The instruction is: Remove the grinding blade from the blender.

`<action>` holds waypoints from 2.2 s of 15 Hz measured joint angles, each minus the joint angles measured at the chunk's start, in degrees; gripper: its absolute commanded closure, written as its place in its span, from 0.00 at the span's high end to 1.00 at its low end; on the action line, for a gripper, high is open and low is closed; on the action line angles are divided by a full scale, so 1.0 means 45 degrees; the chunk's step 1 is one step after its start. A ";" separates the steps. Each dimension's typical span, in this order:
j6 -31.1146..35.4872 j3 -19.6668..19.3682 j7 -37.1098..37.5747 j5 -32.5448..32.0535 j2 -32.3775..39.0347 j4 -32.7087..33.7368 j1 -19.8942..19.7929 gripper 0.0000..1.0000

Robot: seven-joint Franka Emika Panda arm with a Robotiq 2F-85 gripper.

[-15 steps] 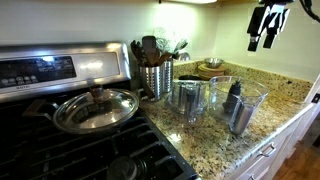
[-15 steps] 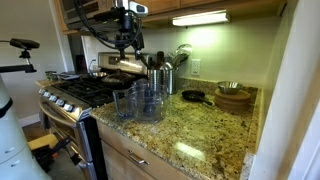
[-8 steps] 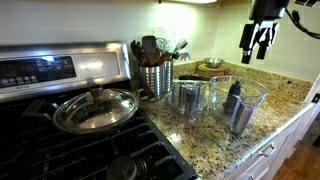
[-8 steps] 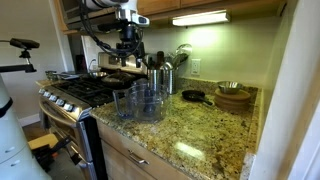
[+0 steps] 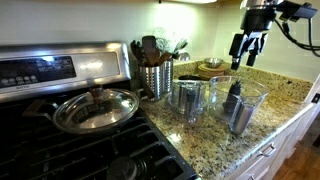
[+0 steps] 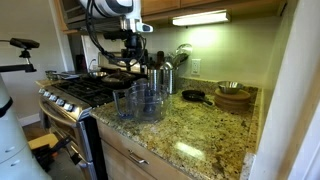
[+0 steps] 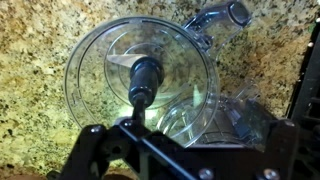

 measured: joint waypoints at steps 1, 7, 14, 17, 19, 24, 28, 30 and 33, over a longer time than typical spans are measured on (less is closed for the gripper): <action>0.0408 -0.0050 0.0041 0.0000 0.0256 -0.0052 -0.0003 1.00; 0.1942 -0.0275 0.0621 -0.0053 0.1483 -0.0148 -0.0034 1.00; 0.2603 -0.0399 0.1578 -0.0788 0.1828 -0.0187 -0.0044 1.00; 0.2665 -0.0406 0.1890 -0.1213 0.1642 -0.0189 -0.0047 1.00; 0.2665 -0.0433 0.2084 -0.1442 0.1615 -0.0191 -0.0088 1.00; 0.2665 -0.0704 0.2357 -0.1666 0.1846 -0.0311 -0.0265 1.00; 0.2665 -0.0801 0.2342 -0.1300 0.2221 -0.0314 -0.0264 1.00; 0.2665 -0.0791 0.2298 -0.1010 0.2326 -0.0313 -0.0246 1.00; 0.2665 -0.0771 0.2237 -0.0667 0.2407 -0.0314 -0.0223 0.77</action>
